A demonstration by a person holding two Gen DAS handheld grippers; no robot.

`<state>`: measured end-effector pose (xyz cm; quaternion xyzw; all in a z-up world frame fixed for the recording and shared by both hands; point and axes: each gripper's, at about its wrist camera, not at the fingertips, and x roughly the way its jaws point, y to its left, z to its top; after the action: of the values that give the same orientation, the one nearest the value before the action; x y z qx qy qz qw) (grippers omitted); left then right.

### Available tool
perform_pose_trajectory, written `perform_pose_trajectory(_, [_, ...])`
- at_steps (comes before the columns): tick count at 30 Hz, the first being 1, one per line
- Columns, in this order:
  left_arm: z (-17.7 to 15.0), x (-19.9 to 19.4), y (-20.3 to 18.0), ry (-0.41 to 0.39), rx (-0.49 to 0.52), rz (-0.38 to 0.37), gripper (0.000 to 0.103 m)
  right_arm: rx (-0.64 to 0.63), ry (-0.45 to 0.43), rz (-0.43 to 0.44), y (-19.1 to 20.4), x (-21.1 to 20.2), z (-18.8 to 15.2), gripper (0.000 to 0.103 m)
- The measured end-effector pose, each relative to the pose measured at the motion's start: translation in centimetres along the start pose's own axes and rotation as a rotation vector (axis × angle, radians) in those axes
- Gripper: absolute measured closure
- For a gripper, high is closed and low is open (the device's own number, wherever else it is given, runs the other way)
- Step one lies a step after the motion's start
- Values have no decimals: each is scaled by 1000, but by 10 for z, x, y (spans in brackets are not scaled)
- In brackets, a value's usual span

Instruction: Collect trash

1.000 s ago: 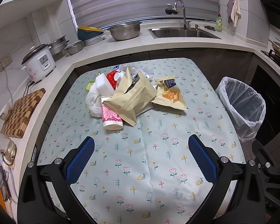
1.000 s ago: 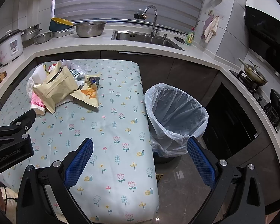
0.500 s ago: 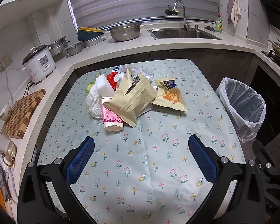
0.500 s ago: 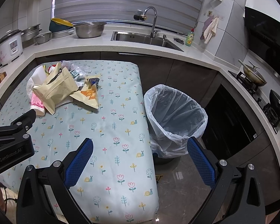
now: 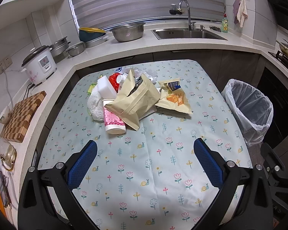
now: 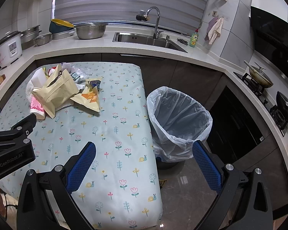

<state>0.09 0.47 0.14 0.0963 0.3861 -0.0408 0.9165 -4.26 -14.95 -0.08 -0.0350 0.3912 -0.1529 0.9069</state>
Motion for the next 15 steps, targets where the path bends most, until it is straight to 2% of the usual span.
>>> perform_pose_trajectory(15, [-2, 3, -3, 1, 0, -5, 7, -4, 4, -2, 1, 1, -1, 7])
